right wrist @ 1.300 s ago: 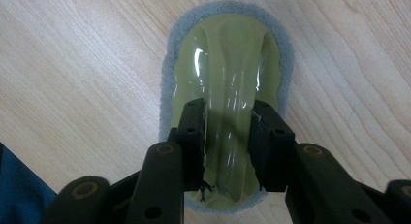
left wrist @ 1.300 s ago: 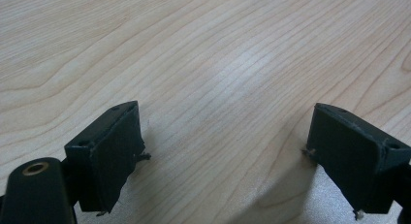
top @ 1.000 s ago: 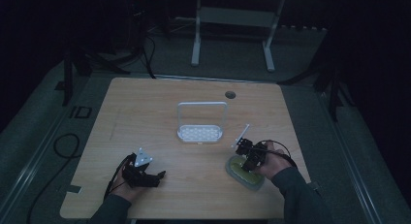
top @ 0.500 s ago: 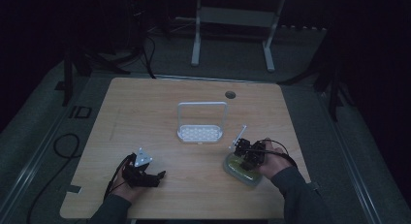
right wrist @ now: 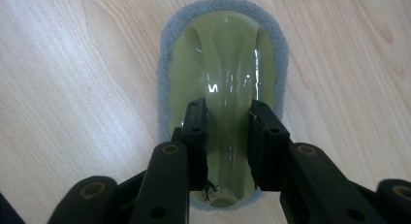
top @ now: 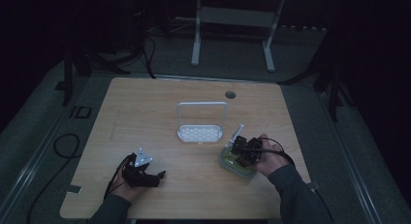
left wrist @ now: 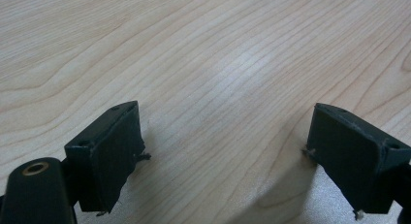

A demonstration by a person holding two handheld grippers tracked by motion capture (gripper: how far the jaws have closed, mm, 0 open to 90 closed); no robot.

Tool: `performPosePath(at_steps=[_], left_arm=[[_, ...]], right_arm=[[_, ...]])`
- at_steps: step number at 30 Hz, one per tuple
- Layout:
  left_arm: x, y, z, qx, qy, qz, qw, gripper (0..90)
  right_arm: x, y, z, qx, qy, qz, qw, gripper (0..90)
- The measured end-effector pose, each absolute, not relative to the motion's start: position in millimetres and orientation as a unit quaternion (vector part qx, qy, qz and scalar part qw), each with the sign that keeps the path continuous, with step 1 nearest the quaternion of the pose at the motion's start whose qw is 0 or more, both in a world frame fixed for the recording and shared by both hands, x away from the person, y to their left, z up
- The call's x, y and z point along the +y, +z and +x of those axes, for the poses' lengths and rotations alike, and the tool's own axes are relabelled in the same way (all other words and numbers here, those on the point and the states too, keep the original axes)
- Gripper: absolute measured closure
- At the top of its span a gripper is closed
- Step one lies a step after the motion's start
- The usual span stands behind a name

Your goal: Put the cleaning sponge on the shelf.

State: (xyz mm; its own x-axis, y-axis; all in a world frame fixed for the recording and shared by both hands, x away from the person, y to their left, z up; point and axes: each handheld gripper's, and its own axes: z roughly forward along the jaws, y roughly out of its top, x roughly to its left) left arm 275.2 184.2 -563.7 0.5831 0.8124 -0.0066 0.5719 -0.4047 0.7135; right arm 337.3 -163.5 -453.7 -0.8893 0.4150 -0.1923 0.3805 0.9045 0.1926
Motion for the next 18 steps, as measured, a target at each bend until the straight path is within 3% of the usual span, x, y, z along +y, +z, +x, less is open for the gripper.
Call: performPosePath(at_steps=[18], left_arm=[[184, -564, 275, 0.422, 0.174, 0.820, 0.346, 12.7]], right_arm=[[-150, -450, 341, 0.972, 0.084, 0.174, 0.136, 71.8]])
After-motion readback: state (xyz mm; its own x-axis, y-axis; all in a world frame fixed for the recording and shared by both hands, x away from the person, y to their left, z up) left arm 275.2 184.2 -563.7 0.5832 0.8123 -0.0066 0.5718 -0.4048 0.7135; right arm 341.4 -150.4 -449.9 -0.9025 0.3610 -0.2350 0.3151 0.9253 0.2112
